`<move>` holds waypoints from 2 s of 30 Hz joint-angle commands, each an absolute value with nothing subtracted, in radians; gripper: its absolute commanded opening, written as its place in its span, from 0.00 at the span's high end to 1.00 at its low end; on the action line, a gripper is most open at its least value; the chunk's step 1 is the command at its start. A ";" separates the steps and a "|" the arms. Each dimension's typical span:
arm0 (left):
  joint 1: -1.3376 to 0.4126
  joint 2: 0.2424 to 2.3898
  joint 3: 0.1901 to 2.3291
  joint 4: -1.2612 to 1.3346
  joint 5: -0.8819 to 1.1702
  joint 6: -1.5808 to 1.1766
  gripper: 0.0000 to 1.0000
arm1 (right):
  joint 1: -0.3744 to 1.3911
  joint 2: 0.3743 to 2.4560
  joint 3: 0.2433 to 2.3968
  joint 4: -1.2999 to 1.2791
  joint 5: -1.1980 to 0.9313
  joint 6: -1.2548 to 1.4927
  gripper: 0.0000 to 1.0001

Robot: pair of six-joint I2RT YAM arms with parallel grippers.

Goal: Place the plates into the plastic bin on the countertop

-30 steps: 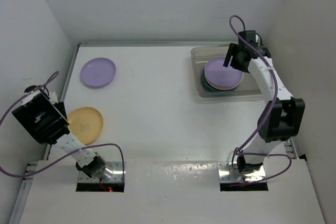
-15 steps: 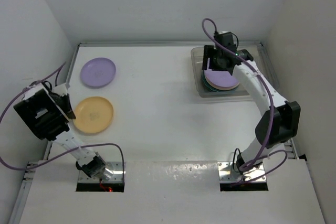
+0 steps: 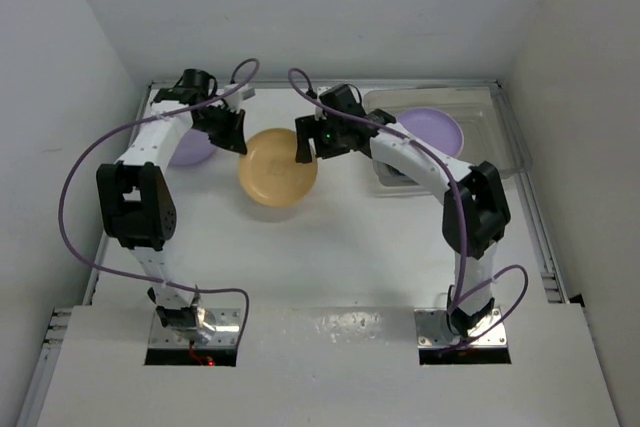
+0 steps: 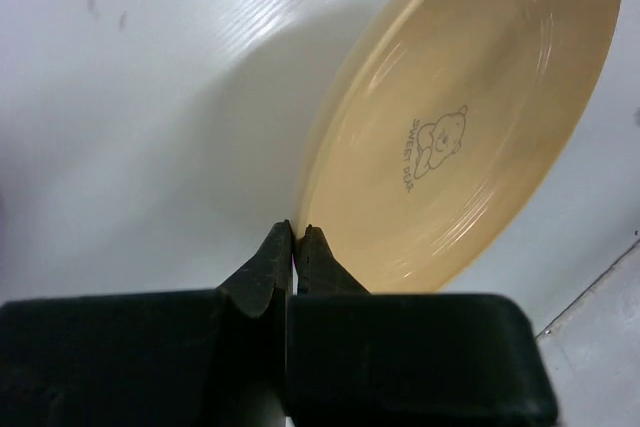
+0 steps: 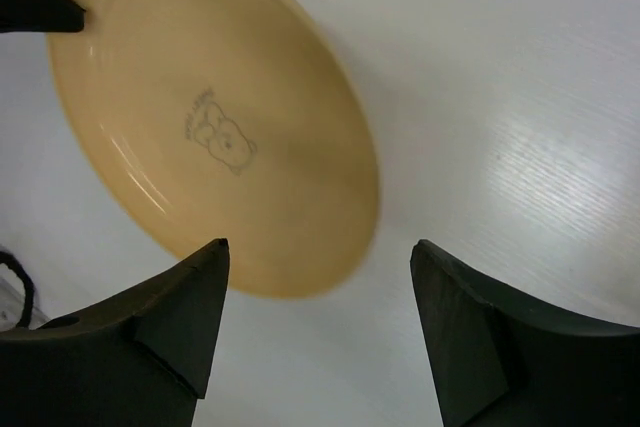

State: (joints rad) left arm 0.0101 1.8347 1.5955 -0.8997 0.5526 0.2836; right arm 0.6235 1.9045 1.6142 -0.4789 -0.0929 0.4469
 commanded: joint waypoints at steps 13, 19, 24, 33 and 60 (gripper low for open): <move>-0.129 1.804 1.651 -0.945 0.555 0.293 1.00 | 0.612 1.985 1.609 -0.462 0.090 0.554 0.81; -0.129 1.786 1.631 -0.945 0.529 0.293 1.00 | 0.609 2.029 1.697 -0.561 0.179 0.516 0.53; -0.140 1.786 1.621 -0.945 0.538 0.293 1.00 | 0.611 2.022 1.643 -0.484 0.172 0.517 0.58; -0.140 1.786 1.621 -0.945 0.571 0.293 1.00 | 0.611 2.016 1.586 -0.391 0.051 0.551 0.89; 0.193 1.743 1.680 -0.939 0.394 0.258 0.00 | 0.006 1.618 1.422 -0.583 0.017 0.776 1.00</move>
